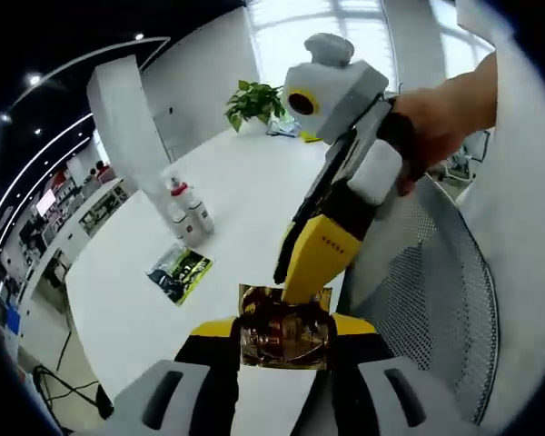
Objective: Arrange the skincare products in the storage area until every visible bottle or jar stands upright without overlapping.
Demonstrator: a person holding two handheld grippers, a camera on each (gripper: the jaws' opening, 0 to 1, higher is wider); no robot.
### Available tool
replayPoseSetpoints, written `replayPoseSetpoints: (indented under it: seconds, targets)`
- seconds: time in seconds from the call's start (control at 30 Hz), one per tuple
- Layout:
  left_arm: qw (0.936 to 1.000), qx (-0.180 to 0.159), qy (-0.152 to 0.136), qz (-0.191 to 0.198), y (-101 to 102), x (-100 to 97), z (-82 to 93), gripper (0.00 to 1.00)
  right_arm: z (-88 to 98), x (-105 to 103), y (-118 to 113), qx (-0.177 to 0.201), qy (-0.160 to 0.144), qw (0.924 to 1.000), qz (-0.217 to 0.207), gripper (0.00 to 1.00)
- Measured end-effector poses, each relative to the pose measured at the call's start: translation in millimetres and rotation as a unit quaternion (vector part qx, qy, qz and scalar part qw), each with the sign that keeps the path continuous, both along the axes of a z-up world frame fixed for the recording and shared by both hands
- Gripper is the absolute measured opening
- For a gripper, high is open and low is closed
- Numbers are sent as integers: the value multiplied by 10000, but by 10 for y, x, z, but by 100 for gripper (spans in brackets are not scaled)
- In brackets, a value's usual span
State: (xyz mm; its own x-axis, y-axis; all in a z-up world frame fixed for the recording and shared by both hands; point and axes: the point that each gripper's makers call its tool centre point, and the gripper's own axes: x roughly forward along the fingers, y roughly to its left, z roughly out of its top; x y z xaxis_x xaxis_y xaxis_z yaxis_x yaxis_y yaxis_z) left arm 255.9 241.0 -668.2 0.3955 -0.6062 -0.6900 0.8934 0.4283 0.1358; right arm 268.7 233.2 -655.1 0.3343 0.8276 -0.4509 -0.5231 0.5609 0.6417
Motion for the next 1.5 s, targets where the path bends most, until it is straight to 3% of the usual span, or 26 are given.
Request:
replayPoseSetpoints:
  seconds: [0.17,0.27,0.3,0.37,0.4,0.53,0.6,0.67,0.73,0.83,0.87,0.9,0.93,1.0,1.07,1.1,1.13,1.2,1.27,1.37,1.4,1.5]
  targets:
    - [9997,64,-133,-182,-113,-63,44,39,-108,-82,8,-50,222,9997,83,17]
    - [9994,72,-158,-283,-182,-109,56,39,-141,-125,8,-26,345,9993,159,8]
    - [9991,164,-212,-329,-185,-116,47,40,-138,-153,15,63,434,9988,210,2]
    - [9987,217,-267,-380,-195,-131,37,39,-98,-184,41,345,721,9967,134,1]
    - [9987,199,-272,-369,-193,-129,38,39,-124,-171,9,270,684,9972,106,0]
    - [9994,-312,-35,-174,-254,-157,55,40,-120,-208,-41,401,856,9955,99,0]
    - [9992,-385,16,-109,-222,-152,44,41,-103,-204,-72,523,900,9946,48,0]
    - [9975,-629,262,186,-185,-147,31,42,-62,-192,-101,817,1114,9904,-64,0]
    - [9914,-1000,447,711,-108,-82,41,46,3,-105,-175,1074,1108,9877,-262,0]
    - [9752,-1656,824,1218,-23,-42,63,49,60,-48,-249,1174,1067,9870,-267,0]
    - [9666,-1934,1053,1310,-21,-63,84,49,88,-27,-267,1222,1041,9867,-256,0]
    - [9540,-2341,1313,1338,-49,-90,135,49,113,-14,-274,1256,1007,9867,-242,0]
    - [9452,-2603,1495,1283,-83,-120,174,48,143,0,-279,1326,980,9860,-235,0]
    - [9237,-3133,1738,1358,-116,-121,281,48,219,27,-275,1551,980,9828,-226,0]
    - [8926,-3715,2089,1471,-147,-103,407,48,318,33,-257,1802,945,9789,-190,0]
    - [8880,-3788,2122,1517,-145,-88,420,48,367,36,-245,1933,900,9769,-159,0]
    - [8769,-3927,2219,1661,-141,-47,433,48,383,36,-242,1965,878,9765,-147,0]
    - [8623,-4013,2394,1952,-116,16,402,45,458,43,-226,2128,764,9740,-117,0]
    - [8571,-4085,2439,1973,-113,37,399,41,522,52,-218,2277,701,9711,-100,0]
    - [8296,-4421,2807,1935,-163,-9,479,27,568,54,-205,2385,652,9689,-68,0]
    - [8263,-4466,2872,1878,-180,-32,496,22,572,49,-199,2395,652,9687,-60,0]
    - [8180,-4535,2988,1898,-199,-55,487,20,577,27,-179,2448,666,9673,-30,0]
